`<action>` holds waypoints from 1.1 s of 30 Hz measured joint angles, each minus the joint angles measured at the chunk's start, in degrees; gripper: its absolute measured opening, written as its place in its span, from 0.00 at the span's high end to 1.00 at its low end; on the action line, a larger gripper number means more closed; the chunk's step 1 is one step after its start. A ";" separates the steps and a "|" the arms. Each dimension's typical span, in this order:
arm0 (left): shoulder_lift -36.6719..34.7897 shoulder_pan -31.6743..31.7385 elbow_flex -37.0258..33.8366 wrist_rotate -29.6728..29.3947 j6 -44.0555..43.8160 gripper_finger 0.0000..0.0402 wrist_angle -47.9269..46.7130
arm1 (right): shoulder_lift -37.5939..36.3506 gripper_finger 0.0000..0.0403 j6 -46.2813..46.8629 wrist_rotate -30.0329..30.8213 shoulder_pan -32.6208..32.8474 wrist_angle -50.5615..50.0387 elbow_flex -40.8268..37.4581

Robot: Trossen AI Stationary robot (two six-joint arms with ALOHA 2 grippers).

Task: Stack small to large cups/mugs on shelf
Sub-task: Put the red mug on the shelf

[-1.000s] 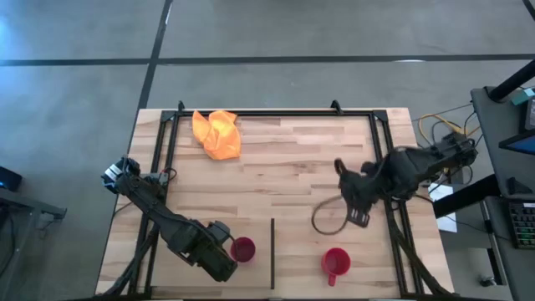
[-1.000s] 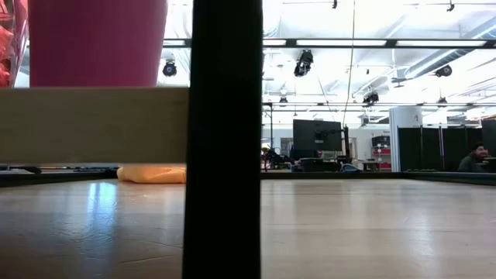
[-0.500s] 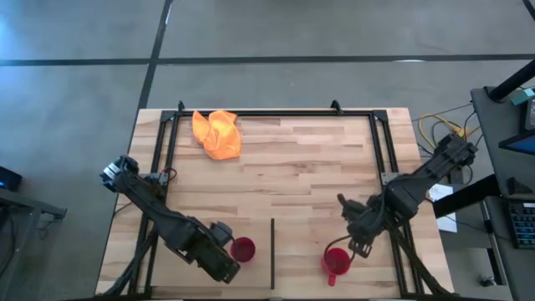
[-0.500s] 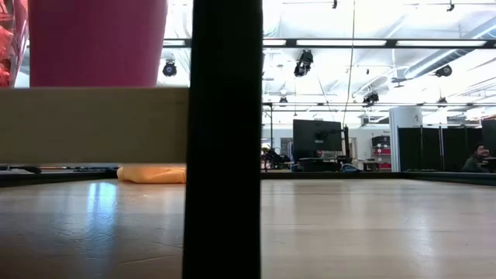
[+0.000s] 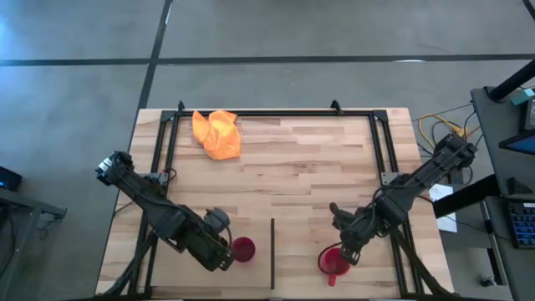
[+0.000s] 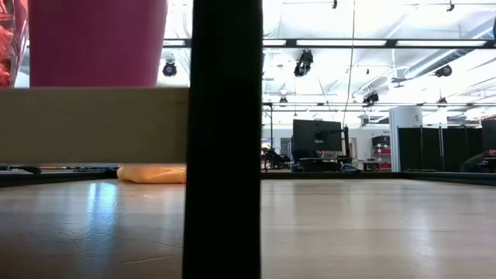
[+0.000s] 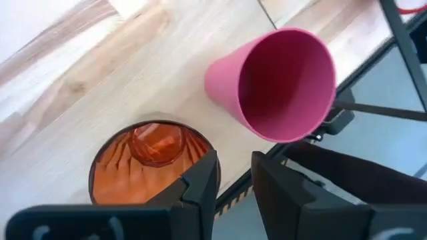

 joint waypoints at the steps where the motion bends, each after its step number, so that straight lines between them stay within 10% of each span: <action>1: -0.17 0.00 0.00 0.01 0.57 0.80 0.08 | 0.00 0.81 0.40 0.00 0.00 1.13 -0.68; 33: -4.24 0.07 -0.07 0.04 5.60 0.80 -1.22 | 16.61 0.81 -4.53 0.53 0.37 -1.85 5.47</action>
